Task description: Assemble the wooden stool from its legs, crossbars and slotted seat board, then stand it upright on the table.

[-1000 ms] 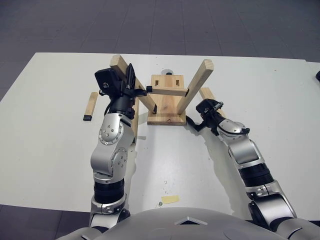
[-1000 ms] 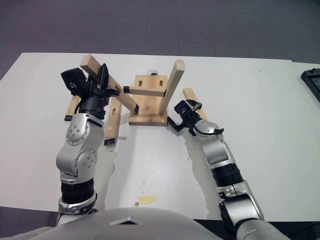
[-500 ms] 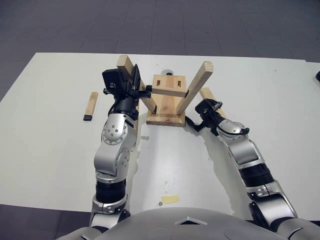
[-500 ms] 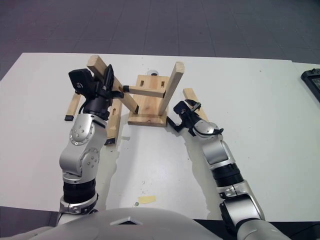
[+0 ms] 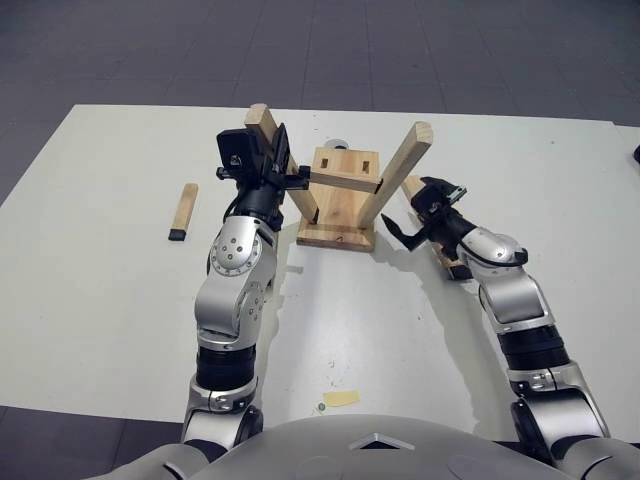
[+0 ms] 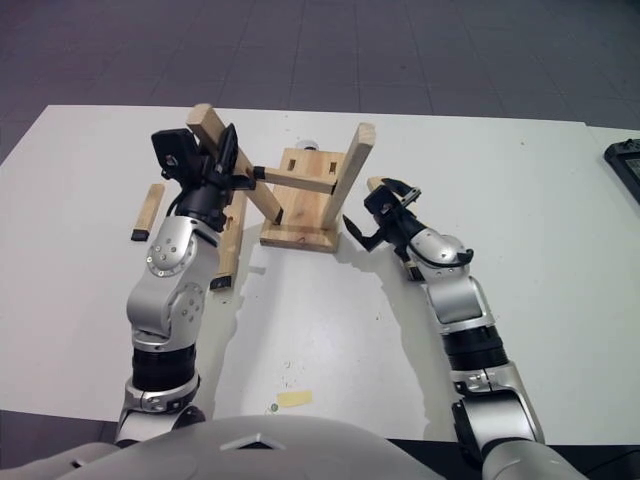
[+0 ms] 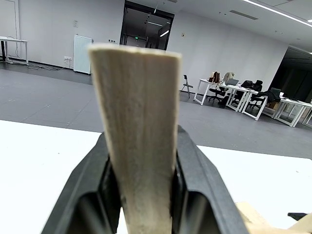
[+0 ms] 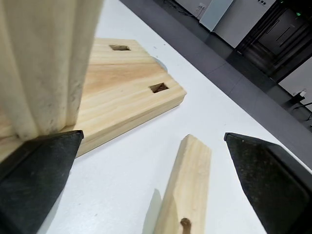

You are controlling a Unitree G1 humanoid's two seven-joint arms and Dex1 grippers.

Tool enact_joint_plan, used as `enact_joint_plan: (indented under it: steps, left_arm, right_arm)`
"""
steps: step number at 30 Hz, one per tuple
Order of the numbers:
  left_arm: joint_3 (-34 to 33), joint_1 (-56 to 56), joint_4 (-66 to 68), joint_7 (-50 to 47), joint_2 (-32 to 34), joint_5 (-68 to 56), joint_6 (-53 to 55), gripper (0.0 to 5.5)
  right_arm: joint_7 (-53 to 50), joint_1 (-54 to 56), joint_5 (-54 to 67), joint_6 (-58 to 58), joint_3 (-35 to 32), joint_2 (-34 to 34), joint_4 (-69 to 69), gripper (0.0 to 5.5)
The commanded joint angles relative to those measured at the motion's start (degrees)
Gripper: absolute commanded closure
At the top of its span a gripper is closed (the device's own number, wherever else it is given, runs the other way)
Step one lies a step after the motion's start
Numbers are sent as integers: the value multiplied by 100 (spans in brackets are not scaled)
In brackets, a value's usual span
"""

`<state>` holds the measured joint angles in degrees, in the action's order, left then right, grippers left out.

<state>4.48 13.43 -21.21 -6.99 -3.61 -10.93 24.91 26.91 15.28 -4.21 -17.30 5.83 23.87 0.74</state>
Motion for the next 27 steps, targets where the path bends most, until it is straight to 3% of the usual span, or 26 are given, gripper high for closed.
enact_joint_plan:
  steps: [1, 6, 9, 17, 23, 27]
  left_arm:
    - [28, -322, 505, -61, -40, 100, 567, 447]
    - [62, -297, 544, -85, -48, 148, 596, 447]
    - [134, -300, 603, -50, -17, 198, 609, 447]
    - [317, -337, 677, 56, -2, 335, 561, 447]
    - [351, -388, 694, 61, -1, 416, 510, 447]
    - [286, -421, 721, 24, -7, 428, 445, 447]
  right_arm:
    - [-30, 551, 414, 113, -680, 175, 305, 10]
    - [-213, 1538, 1386, -289, -1384, -93, 1028, 10]
    - [-401, 2073, 1928, -787, -1404, -387, 1491, 10]
    - [-682, 2137, 1768, -1490, -235, -816, 2068, 10]
    - [-774, 1941, 503, -1517, 1074, -463, 2135, 10]
    - [-928, 2021, 166, -1453, 1232, -675, 2081, 10]
